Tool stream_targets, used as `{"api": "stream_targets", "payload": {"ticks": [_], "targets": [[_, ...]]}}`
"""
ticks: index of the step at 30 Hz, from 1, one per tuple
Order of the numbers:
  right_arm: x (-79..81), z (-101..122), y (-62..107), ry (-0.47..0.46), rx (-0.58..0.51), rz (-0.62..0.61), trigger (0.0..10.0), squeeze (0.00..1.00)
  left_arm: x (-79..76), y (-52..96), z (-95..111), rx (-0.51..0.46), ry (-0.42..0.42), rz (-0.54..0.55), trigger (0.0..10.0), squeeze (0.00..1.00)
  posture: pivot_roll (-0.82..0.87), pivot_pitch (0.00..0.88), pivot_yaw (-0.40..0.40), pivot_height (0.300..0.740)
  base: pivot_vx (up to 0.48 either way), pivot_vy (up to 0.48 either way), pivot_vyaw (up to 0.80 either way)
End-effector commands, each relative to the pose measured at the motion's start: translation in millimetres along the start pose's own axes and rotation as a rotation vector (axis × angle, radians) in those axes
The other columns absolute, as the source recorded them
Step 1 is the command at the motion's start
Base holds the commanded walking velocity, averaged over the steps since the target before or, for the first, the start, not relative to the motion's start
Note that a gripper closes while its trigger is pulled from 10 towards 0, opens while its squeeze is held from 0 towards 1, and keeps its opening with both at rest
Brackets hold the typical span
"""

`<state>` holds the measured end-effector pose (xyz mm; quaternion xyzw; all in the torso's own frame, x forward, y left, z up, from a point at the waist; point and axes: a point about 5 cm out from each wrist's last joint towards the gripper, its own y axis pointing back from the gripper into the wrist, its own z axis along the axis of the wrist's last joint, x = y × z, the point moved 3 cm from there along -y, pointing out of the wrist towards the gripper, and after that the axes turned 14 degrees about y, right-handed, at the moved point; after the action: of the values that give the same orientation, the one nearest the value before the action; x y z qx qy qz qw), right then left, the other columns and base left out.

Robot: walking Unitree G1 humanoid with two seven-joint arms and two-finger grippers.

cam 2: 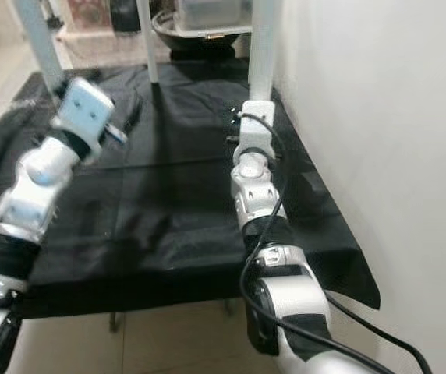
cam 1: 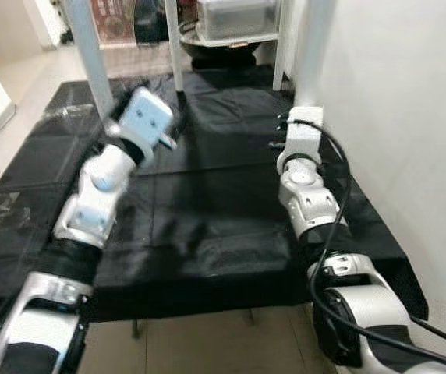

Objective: Building children table

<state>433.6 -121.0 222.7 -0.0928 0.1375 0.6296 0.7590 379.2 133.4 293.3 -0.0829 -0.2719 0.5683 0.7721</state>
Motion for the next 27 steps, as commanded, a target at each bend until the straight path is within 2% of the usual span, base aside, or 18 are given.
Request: {"api": "stream_targets", "payload": {"ticks": [1,2,4,5,6,7,9,10,11,12,15,16,17,19,20,21,27], "targets": [[25.5,-50.0,8.8,0.064,0.216,0.131,10.0,0.0,-8.4,7.7,-8.4,0.031,0.033,-0.004,10.0,0.0,0.21,0.114,0.023,0.74,0.0,0.0,0.0],[26.8,-53.6,10.4,0.055,0.217,0.144,10.0,0.0,-19.1,19.6,-18.5,0.064,0.066,-0.006,10.0,0.0,0.21,0.109,0.024,0.74,0.0,0.0,0.0],[26.8,-53.6,10.4,0.055,0.217,0.144,10.0,0.0,-19.1,19.6,-18.5,0.064,0.066,-0.006,10.0,0.0,0.21,0.109,0.024,0.74,0.0,0.0,0.0],[28.8,-57.7,12.5,0.048,0.219,0.164,10.0,0.0,-28.3,30.7,-26.3,0.094,0.1,-0.004,10.0,0.0,0.21,0.109,0.022,0.74,0.0,0.0,0.0],[28.8,-57.7,12.5,0.048,0.219,0.164,10.0,0.0,-28.3,30.7,-26.3,0.094,0.1,-0.004,10.0,0.0,0.21,0.109,0.022,0.74,0.0,0.0,0.0],[31.0,-62.2,14.7,0.034,0.219,0.183,10.0,0.0,-37.6,43.0,-34.0,0.127,0.133,0.0,10.0,0.0,0.21,0.105,0.022,0.74,0.0,0.0,0.0],[31.0,-62.2,14.7,0.034,0.219,0.183,10.0,0.0,-37.6,43.0,-34.0,0.127,0.133,0.0,10.0,0.0,0.21,0.105,0.022,0.74,0.0,0.0,0.0],[32.6,-65.5,17.2,0.019,0.21,0.194,10.0,0.0,-44.9,53.5,-40.4,0.158,0.154,0.005,10.0,0.0,0.21,0.103,0.02,0.74,0.0,0.0,0.0],[32.6,-65.5,17.2,0.019,0.21,0.194,10.0,0.0,-44.9,53.5,-40.4,0.158,0.154,0.005,10.0,0.0,0.21,0.103,0.02,0.74,0.0,0.0,0.0],[36.1,-79.1,23.1,0.019,0.233,0.217,10.0,0.0,-54.2,73.8,-53.5,0.236,0.209,0.033,10.0,0.0,0.21,0.101,0.016,0.74,0.0,0.0,0.0],[36.1,-79.1,23.1,0.019,0.233,0.217,10.0,0.0,-54.2,73.8,-53.5,0.236,0.209,0.033,10.0,0.0,0.21,0.101,0.016,0.74,0.0,0.0,0.0],[39.1,-88.0,26.0,0.024,0.261,0.234,10.0,0.0,-55.7,82.8,-60.1,0.273,0.238,0.056,10.0,0.0,0.21,0.098,0.014,0.74,0.0,0.0,0.0],[39.1,-88.0,26.0,0.024,0.261,0.234,10.0,0.0,-55.7,82.8,-60.1,0.273,0.238,0.056,10.0,0.0,0.21,0.098,0.014,0.74,0.0,0.0,0.0],[47.0,-107.8,33.5,0.012,0.327,0.271,10.0,0.0,-58.2,100.4,-70.0,0.334,0.284,0.098,10.0,0.0,0.21,0.097,0.008,0.74,0.0,0.0,0.0],[47.0,-107.8,33.5,0.012,0.327,0.271,10.0,0.0,-58.2,100.4,-70.0,0.334,0.284,0.098,10.0,0.0,0.21,0.097,0.008,0.74,0.0,0.0,0.0],[51.8,-117.6,38.6,0.009,0.354,0.293,10.0,0.0,-61.0,109.1,-72.7,0.361,0.294,0.106,10.0,0.0,0.21,0.095,0.005,0.74,0.0,0.0,0.0],[53.8,-118.2,41.3,-0.02,0.321,0.303,10.0,0.0,-64.3,116.1,-73.4,0.387,0.302,0.112,10.0,0.0,0.21,0.092,0.004,0.74,0.0,0.0,0.0]]}}
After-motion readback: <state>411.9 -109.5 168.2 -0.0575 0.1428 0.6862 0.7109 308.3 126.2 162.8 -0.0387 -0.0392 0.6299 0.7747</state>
